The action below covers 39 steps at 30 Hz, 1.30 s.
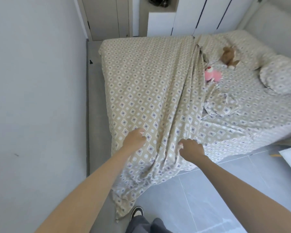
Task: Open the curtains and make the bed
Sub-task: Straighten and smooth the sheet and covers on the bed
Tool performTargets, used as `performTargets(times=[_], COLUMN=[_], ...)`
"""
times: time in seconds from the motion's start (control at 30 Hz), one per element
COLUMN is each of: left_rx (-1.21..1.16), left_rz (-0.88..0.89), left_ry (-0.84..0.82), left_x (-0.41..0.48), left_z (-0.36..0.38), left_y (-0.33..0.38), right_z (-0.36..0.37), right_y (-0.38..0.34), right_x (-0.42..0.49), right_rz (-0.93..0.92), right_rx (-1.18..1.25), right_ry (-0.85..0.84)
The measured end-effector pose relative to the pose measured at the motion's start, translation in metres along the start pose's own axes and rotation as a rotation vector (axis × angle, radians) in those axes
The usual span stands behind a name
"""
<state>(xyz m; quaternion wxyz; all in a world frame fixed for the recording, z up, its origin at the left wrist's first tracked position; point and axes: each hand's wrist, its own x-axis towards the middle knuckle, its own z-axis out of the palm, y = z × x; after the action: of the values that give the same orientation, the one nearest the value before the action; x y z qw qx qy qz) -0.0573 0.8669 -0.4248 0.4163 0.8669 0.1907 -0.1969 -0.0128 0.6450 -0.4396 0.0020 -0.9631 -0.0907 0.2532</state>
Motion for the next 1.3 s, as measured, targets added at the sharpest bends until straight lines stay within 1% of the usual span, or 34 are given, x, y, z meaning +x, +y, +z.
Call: performTargets(times=[0.2,0.3,0.47,0.6,0.7,0.9,1.13,1.3], left_rx=[-0.006,0.016,0.025,-0.006,-0.034,-0.086,-0.11,-0.114], left_rz=[0.158,0.245,0.306,0.282,0.23,0.157,0.115,0.079], left_ry=[-0.019,-0.051,-0.097,-0.092,-0.071,-0.031,-0.095,-0.111], left_x=[0.015,0.027,0.057,0.088,0.111,0.149,0.206,0.274], left_z=[0.003,0.022,0.07,0.116,0.154,0.225,0.279,0.322], left_y=[0.108,0.16,0.239,0.294,0.341,0.429,0.494,0.539], right_z=[-0.065,-0.089,-0.121,-0.139,-0.152,-0.181,-0.197,-0.213], right_y=[0.069,0.112,0.196,0.268,0.329,0.443,0.526,0.587], right_x=[-0.01,-0.007,0.012,0.036,0.054,0.082,0.134,0.196], right_rz=[0.132,0.195,0.231,0.211,0.169,0.115,0.096,0.069], right_rx=[0.157,0.237,0.32,0.352,0.376,0.366,0.374,0.334], right_ry=[0.135,0.186,0.226,0.242,0.241,0.189,0.149,0.08])
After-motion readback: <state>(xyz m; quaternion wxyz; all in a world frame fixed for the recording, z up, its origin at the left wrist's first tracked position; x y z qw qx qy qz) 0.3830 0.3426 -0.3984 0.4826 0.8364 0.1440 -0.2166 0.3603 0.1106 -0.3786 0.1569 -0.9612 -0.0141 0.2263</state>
